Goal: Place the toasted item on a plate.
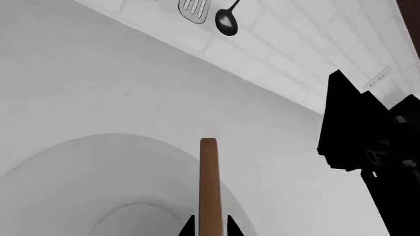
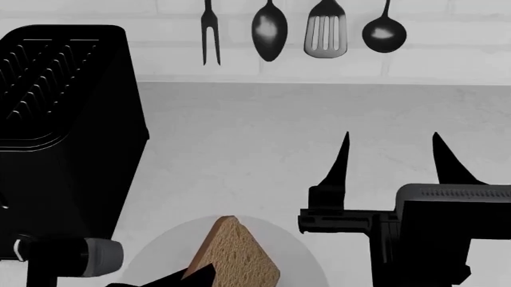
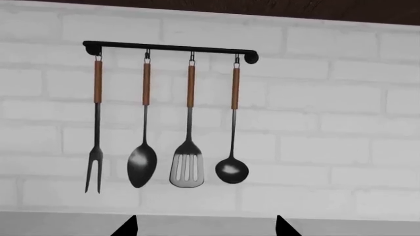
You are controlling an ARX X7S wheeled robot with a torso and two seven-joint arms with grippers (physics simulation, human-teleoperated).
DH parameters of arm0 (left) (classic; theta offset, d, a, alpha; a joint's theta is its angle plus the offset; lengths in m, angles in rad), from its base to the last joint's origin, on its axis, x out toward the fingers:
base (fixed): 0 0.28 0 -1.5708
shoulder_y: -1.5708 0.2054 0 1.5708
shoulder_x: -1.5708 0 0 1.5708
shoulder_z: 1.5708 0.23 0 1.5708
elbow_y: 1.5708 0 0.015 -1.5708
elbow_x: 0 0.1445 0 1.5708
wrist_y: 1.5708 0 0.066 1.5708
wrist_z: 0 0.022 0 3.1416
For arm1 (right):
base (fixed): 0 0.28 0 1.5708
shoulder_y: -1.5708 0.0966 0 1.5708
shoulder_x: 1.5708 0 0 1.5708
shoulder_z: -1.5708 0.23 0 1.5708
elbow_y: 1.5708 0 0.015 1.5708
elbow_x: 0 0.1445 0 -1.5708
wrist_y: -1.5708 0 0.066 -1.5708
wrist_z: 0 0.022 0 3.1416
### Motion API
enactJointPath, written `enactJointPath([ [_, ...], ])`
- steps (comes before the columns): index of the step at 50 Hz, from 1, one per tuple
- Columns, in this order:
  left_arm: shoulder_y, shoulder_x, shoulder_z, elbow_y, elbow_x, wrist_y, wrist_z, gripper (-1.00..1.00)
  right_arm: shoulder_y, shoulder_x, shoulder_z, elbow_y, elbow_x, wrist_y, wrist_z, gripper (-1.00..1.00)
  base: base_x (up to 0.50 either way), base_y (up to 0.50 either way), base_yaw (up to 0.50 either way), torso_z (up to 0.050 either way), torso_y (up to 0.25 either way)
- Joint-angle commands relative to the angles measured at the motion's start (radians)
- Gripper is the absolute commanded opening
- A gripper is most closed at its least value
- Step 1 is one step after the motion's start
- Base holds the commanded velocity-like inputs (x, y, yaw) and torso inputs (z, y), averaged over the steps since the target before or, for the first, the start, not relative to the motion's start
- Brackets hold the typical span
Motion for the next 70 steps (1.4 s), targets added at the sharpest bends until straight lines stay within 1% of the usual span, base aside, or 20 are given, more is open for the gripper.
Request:
enactJointPath([
  [1,0.02,-0.01,0.005,-0.01,0.01,0.016,0.007,-1.0,-0.003,-0.001,-0.004,0.008,-0.001,-0.009,0.002,1.0,0.0,0.0,0.0,0.0,0.0],
  [8,0.044,-0.017,-0.004,-0.01,0.018,0.034,0.021,-1.0,-0.002,0.001,-0.008,0.009,-0.001,-0.01,0.003,1.0,0.0,0.0,0.0,0.0,0.0],
  [22,0.052,-0.034,-0.006,0.001,0.024,0.045,0.013,-1.0,0.021,0.0,-0.019,0.008,0.006,0.002,0.003,1.0,0.0,0.0,0.0,0.0,0.0],
  [23,0.048,-0.036,-0.005,0.003,0.022,0.043,0.01,1.0,0.022,0.0,-0.021,0.01,0.005,0.002,0.003,1.0,0.0,0.0,0.0,0.0,0.0],
  [36,0.03,-0.048,-0.004,0.017,0.008,0.044,-0.015,1.0,0.024,0.001,-0.023,0.011,0.01,0.0,0.005,1.0,0.0,0.0,0.0,0.0,0.0],
  [44,0.02,-0.082,-0.011,0.034,0.024,0.036,-0.037,1.0,0.024,0.0,-0.026,0.015,0.011,-0.005,0.006,1.0,0.0,0.0,0.0,0.0,0.0],
  [49,-0.007,-0.119,-0.015,0.059,0.037,0.013,-0.081,1.0,0.026,-0.002,-0.03,0.019,0.009,-0.007,0.006,1.0,0.0,0.0,0.0,0.0,0.0],
  [50,-0.011,-0.121,-0.02,0.062,0.014,0.014,-0.091,1.0,0.025,-0.001,-0.03,0.018,0.009,-0.007,0.007,1.0,0.0,0.0,0.0,0.0,0.0],
  [54,-0.029,-0.125,-0.019,0.072,0.003,0.009,-0.112,1.0,0.023,0.002,-0.029,0.014,0.012,-0.005,0.008,1.0,0.0,0.0,0.0,0.0,0.0],
  [62,-0.116,-0.139,-0.024,0.135,-0.082,-0.002,-0.215,1.0,0.029,0.005,-0.028,0.005,0.018,0.005,0.013,1.0,0.0,0.0,0.0,0.0,0.0],
  [70,-0.319,-0.174,0.008,0.189,-0.247,-0.033,-0.399,1.0,0.037,0.006,-0.032,0.005,0.02,0.009,0.014,1.0,0.0,0.0,0.0,0.0,0.0],
])
